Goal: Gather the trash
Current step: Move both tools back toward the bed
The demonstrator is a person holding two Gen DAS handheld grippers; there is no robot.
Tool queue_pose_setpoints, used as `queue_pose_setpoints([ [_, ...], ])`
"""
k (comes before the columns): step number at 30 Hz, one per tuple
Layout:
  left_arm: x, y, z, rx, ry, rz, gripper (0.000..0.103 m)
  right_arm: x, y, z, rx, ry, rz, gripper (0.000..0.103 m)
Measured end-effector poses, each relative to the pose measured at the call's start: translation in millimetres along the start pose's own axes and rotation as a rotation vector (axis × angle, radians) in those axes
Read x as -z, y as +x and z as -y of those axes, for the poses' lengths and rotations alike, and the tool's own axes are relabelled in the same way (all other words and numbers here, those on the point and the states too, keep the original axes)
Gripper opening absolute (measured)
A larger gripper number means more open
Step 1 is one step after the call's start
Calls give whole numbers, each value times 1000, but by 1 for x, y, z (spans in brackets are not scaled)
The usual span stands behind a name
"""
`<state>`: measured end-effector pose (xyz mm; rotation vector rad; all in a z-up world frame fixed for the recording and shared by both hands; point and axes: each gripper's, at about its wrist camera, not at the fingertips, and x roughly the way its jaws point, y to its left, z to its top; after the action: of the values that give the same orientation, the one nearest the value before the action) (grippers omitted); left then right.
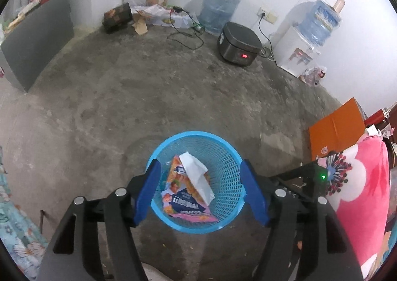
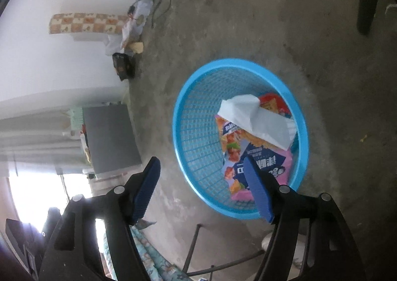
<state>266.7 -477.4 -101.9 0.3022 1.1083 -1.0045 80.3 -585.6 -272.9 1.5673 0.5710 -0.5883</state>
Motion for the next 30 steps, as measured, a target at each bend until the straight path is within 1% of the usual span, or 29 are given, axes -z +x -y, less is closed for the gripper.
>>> queue_pose_setpoints([
  [3,-1,-32,-1,15,-8,29,66,8,-16,-7,7,-42,28,67],
  [5,-1,-58,-2,31,-10,67,69,19,-29,-21,4,-89,45,67],
  [7,2,-97,-1,69,8,138,76,30,-40,-39,-6,-148,69,67],
  [8,5,-123,0,79,38,180,80,37,-44,-47,-11,-174,77,67],
  [11,14,-178,0,87,90,237,85,62,-56,-75,-38,-269,82,67],
  [13,25,-222,-5,98,95,285,87,83,-62,-100,-47,-358,65,67],
  [14,35,-250,-11,115,84,327,89,95,-64,-113,-40,-412,51,67],
  [16,54,-290,-21,134,66,391,95,119,-70,-138,-34,-521,26,67],
  [17,65,-310,-26,142,60,422,97,129,-73,-148,-41,-562,15,67],
  [18,83,-338,-35,142,54,463,97,142,-77,-160,-56,-609,-3,68],
  [19,94,-352,-39,136,49,483,97,153,-80,-168,-70,-642,-20,69],
  [22,142,-401,-65,99,-5,546,97,186,-93,-189,-124,-744,-76,75],
  [24,180,-428,-87,50,-70,580,97,211,-101,-197,-156,-823,-102,81],
  [26,217,-450,-107,-23,-132,615,97,231,-106,-203,-173,-888,-140,83],
  [27,241,-462,-119,-79,-173,641,97,241,-107,-205,-186,-911,-167,84],
  [28,264,-472,-130,-127,-211,661,97,251,-106,-206,-200,-929,-199,85],
  [29,277,-478,-136,-152,-234,669,97,261,-105,-207,-215,-947,-237,85],
  [30,299,-485,-145,-194,-276,678,97,270,-103,-209,-224,-959,-272,85],
])
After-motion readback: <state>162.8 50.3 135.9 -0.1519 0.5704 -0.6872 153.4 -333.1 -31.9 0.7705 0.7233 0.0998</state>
